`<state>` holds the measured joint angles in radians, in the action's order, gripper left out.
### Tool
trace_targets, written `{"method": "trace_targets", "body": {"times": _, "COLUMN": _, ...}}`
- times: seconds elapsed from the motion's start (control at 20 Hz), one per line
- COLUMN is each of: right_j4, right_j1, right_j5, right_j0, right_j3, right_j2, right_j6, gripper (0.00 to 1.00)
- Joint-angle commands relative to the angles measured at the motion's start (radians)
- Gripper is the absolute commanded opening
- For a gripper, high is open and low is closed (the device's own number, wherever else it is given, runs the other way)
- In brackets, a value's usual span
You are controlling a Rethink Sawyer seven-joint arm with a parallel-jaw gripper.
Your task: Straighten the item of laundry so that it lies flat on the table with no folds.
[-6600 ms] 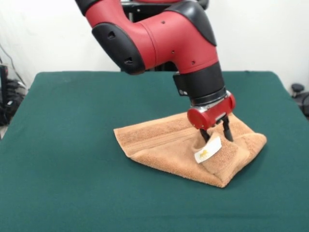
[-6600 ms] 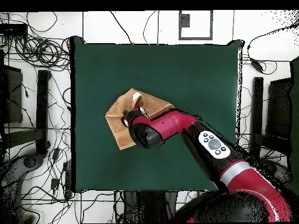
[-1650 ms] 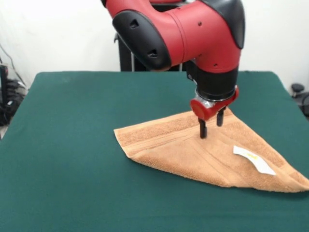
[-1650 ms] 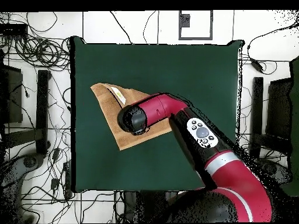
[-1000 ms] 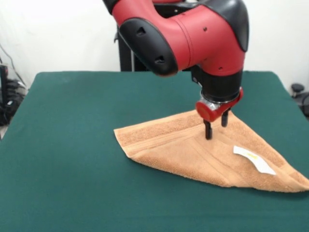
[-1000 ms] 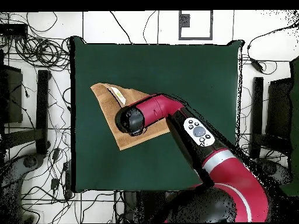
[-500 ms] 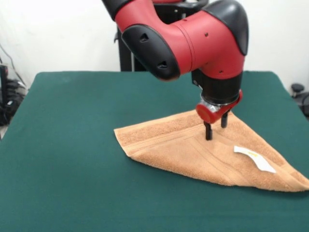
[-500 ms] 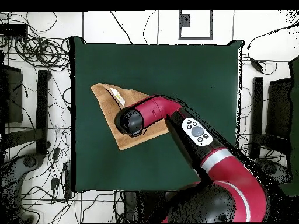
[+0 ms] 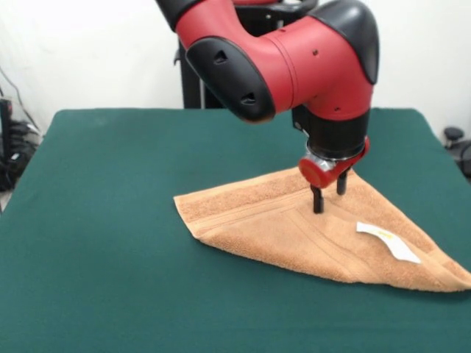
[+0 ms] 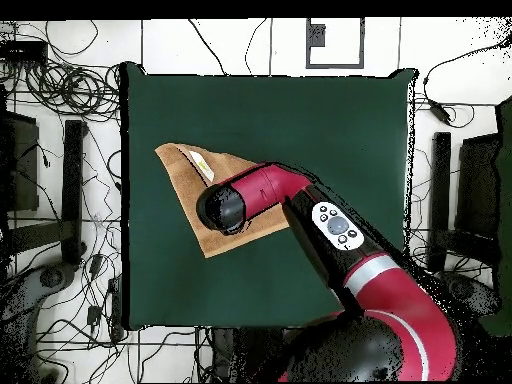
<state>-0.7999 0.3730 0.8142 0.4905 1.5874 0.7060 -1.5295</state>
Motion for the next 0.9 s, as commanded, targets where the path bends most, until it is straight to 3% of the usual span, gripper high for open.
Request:
{"method": "trace_targets", "body": {"times": 0.05, "right_j4": -0.070, "right_j1": -0.043, "right_j5": -0.042, "right_j0": -0.015, "right_j3": 0.011, "right_j2": 0.043, "right_j6": 0.264, "gripper": 1.00}}
{"method": "trace_targets", "body": {"times": 0.9, "right_j4": -0.115, "right_j1": -0.018, "right_j5": -0.057, "right_j0": -0.018, "right_j3": -0.001, "right_j2": 0.030, "right_j6": 0.267, "gripper": 1.00}}
